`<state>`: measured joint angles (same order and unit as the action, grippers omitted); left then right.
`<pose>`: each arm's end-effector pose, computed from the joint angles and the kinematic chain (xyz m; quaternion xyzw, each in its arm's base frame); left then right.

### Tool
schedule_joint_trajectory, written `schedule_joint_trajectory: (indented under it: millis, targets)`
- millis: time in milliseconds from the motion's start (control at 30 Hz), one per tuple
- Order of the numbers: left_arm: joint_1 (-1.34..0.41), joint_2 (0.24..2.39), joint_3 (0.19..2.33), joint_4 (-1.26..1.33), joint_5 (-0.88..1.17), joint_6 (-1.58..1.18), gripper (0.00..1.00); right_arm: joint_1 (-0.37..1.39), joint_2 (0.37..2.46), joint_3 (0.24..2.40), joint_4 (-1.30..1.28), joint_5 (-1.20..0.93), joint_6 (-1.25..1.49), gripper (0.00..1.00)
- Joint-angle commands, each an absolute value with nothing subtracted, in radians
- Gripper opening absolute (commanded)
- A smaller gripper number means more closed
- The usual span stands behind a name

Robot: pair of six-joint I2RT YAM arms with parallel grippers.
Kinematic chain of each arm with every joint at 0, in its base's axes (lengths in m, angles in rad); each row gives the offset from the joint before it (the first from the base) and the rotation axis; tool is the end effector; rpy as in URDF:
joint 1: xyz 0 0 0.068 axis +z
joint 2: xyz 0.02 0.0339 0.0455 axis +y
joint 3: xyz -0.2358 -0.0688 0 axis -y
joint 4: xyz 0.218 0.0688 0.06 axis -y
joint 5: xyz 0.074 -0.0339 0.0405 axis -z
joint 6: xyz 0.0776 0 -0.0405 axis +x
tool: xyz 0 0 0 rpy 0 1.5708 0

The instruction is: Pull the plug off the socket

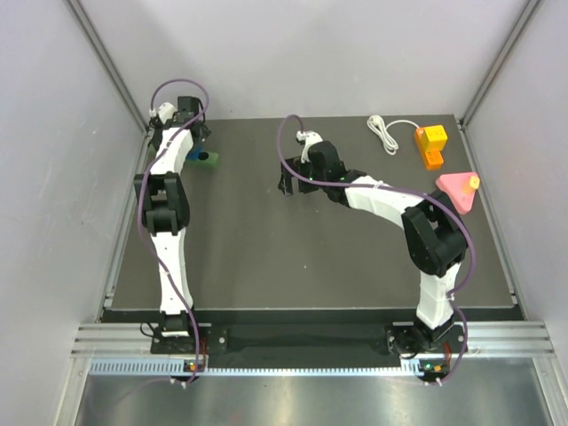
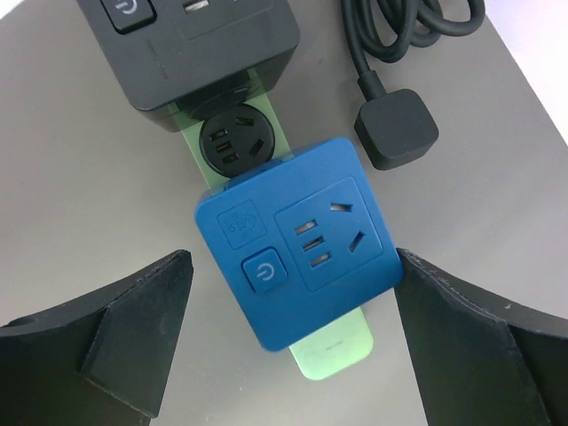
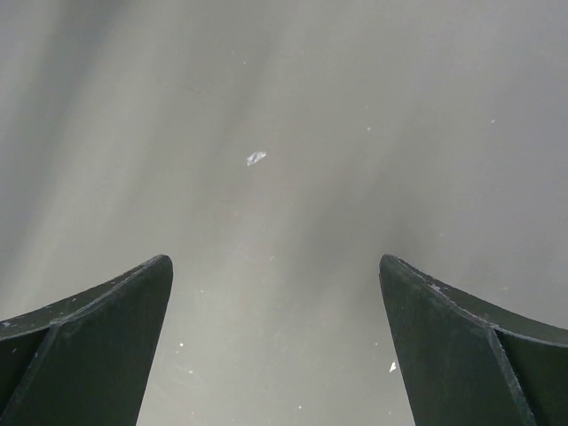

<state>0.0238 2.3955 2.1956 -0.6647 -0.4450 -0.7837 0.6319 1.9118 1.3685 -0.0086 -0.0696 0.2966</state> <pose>0.5113 0.0456 0.1795 -0.4297 0.8116 0.0672 0.3900 0.3562 0.2675 0.1950 -0.1623 0.8574 0.2454 0.4222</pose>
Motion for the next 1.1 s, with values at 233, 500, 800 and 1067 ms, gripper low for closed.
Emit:
schedule_joint_trajectory:
  millis: [233, 500, 800, 1067]
  targets:
    - [0.04, 2.415, 2.2, -0.629, -0.468, -0.785, 0.75, 0.607, 1.905, 1.391, 0.032, -0.075, 0.295, 1.0]
    - [0.04, 2.365, 2.192, -0.655, -0.408, -0.67, 0.29, 0.611, 1.927, 1.417, 0.008, -0.081, 0.296, 1.0]
    - [0.029, 2.142, 1.982, -0.687, -0.394, -0.583, 0.0, 0.647, 1.956, 1.486, -0.083, -0.116, 0.307, 1.0]
    - [-0.024, 1.922, 1.686, -0.715, -0.255, -0.58, 0.0, 0.681, 1.896, 1.416, -0.11, -0.124, 0.363, 1.0]
